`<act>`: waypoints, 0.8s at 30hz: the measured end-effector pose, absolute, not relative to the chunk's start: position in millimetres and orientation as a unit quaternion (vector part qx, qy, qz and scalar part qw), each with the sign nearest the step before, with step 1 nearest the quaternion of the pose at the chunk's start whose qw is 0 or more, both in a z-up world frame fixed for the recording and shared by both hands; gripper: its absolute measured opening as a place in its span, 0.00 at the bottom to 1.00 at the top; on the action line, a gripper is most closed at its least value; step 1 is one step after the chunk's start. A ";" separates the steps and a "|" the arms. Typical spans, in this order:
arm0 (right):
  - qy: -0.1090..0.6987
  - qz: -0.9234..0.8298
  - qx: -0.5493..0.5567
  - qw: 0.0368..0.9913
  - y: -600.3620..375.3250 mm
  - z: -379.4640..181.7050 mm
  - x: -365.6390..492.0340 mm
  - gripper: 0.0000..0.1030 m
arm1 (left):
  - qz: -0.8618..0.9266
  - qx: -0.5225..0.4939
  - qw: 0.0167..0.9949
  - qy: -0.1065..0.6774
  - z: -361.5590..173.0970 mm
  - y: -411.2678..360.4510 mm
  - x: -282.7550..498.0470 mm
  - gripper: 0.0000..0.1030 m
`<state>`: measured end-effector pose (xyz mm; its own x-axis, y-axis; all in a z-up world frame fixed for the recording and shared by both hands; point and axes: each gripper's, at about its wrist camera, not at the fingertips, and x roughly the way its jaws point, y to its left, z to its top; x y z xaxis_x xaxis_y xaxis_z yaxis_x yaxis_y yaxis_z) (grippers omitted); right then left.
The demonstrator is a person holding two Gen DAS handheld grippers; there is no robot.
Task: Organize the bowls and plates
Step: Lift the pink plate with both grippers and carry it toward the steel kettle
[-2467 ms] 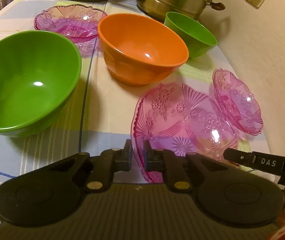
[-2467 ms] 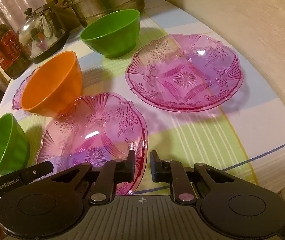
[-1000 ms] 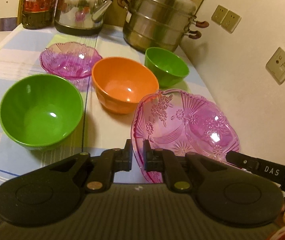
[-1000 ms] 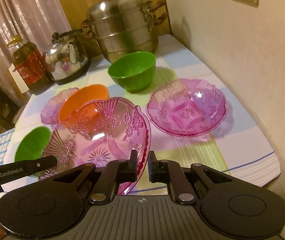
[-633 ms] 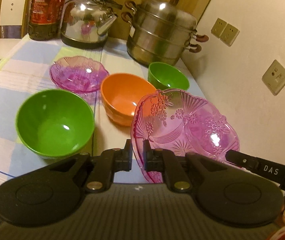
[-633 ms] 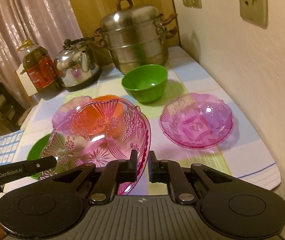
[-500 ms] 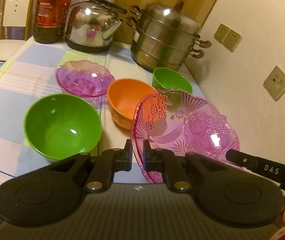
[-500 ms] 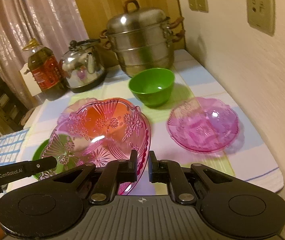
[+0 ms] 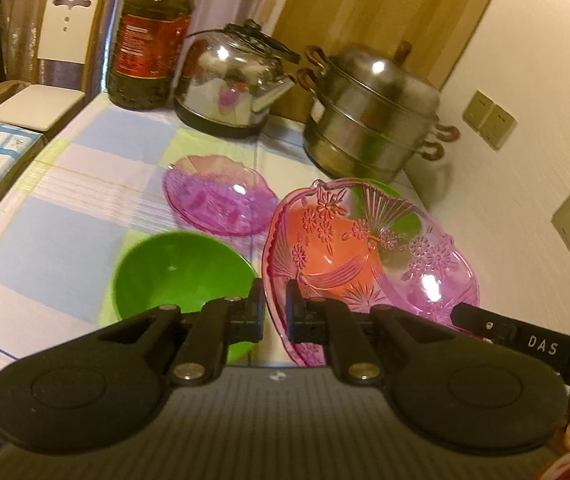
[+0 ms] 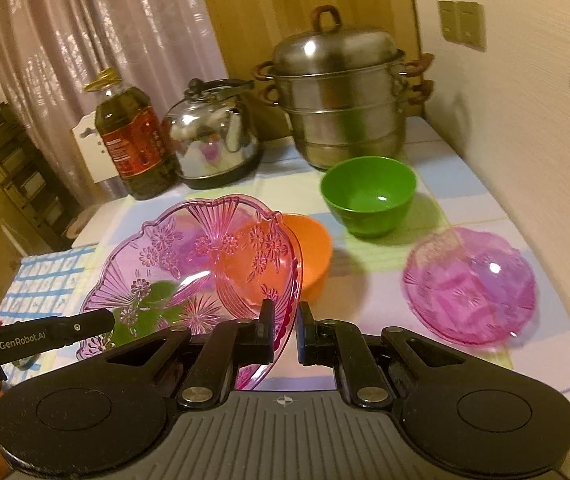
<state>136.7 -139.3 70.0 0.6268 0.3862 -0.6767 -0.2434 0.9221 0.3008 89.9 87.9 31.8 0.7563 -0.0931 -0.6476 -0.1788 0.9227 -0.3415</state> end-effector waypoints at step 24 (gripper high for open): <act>0.412 0.224 0.090 0.878 -49.2 50.3 265.2 0.10 | 0.078 -0.238 0.910 0.330 26.7 184.6 198.6 0.08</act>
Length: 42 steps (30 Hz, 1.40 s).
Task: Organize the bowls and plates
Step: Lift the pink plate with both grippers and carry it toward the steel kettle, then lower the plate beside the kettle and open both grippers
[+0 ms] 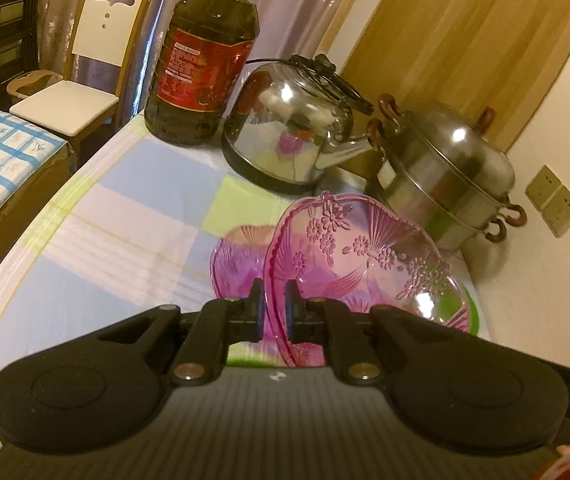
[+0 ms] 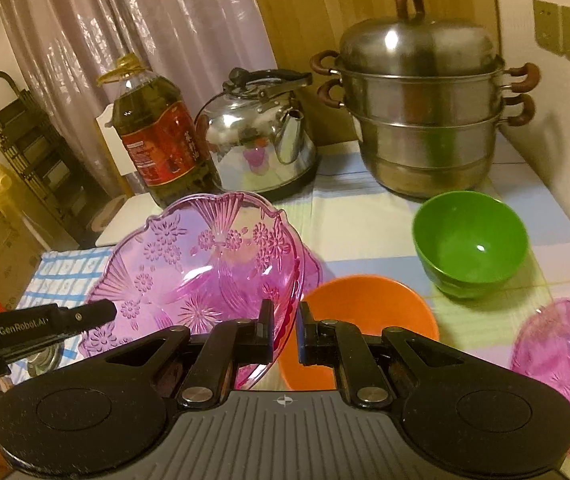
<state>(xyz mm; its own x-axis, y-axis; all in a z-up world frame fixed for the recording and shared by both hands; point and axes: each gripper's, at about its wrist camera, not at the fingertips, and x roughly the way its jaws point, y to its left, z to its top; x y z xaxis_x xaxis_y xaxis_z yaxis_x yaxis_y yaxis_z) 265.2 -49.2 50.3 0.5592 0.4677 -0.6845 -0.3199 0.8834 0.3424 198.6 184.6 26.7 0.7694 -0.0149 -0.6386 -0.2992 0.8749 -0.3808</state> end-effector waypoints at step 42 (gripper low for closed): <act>0.502 0.247 -0.044 0.827 28.0 -56.4 409.2 0.12 | 0.103 -0.234 0.874 0.414 -91.1 227.6 317.4 0.09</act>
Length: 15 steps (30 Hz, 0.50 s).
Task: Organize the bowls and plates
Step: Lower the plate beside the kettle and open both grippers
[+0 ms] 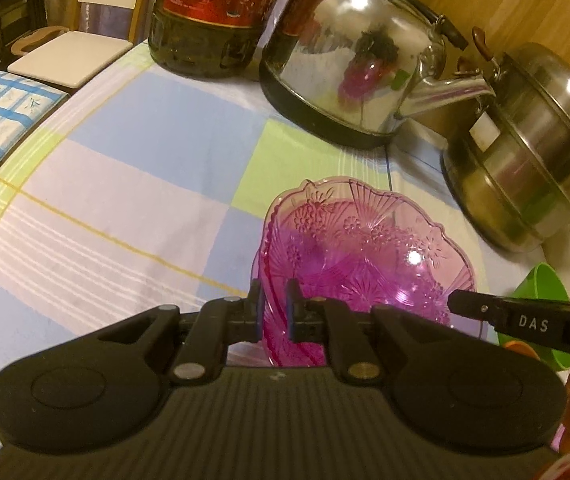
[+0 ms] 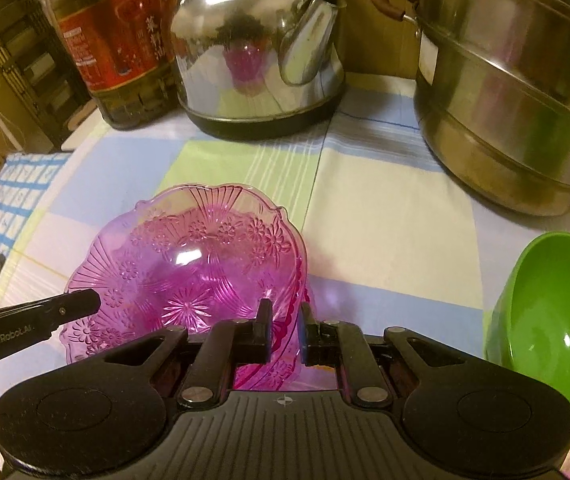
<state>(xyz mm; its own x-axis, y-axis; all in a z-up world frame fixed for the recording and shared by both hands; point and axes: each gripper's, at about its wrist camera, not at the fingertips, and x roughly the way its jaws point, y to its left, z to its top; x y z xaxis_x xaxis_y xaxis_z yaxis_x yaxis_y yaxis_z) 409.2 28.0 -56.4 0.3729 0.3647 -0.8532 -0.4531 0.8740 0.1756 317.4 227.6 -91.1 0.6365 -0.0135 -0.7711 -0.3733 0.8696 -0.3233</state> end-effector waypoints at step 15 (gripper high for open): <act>0.514 0.251 -0.072 0.817 34.0 -63.8 413.0 0.14 | 0.101 -0.217 0.876 0.420 -92.4 223.8 318.7 0.10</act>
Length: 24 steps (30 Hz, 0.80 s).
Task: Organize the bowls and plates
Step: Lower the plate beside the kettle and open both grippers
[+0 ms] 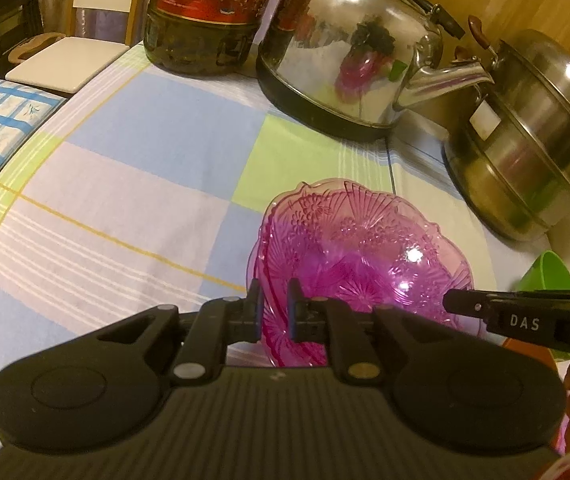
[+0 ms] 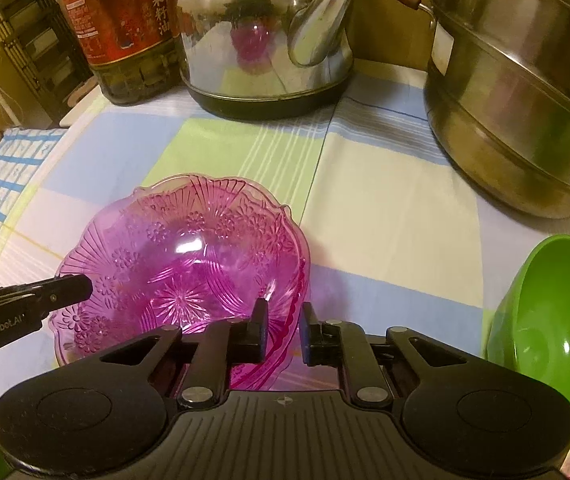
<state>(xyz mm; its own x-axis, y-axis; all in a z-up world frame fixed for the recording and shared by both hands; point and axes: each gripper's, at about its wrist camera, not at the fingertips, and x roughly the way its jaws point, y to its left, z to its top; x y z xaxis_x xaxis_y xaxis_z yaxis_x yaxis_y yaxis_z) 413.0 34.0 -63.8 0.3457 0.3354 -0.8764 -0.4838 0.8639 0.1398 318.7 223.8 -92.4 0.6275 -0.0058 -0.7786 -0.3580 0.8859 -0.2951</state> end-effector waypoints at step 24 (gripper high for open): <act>0.478 0.236 -0.018 0.846 7.2 -44.7 407.3 0.43 | 0.119 -0.238 0.882 0.388 -78.7 230.8 306.8 0.25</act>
<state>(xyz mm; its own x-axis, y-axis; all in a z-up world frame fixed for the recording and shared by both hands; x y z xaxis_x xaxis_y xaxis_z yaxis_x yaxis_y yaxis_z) 407.3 7.2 -44.7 0.4328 0.3814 -0.8169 -0.4159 0.8884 0.1944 306.8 230.8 -78.7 0.6709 0.0247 -0.7411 -0.3943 0.8584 -0.3282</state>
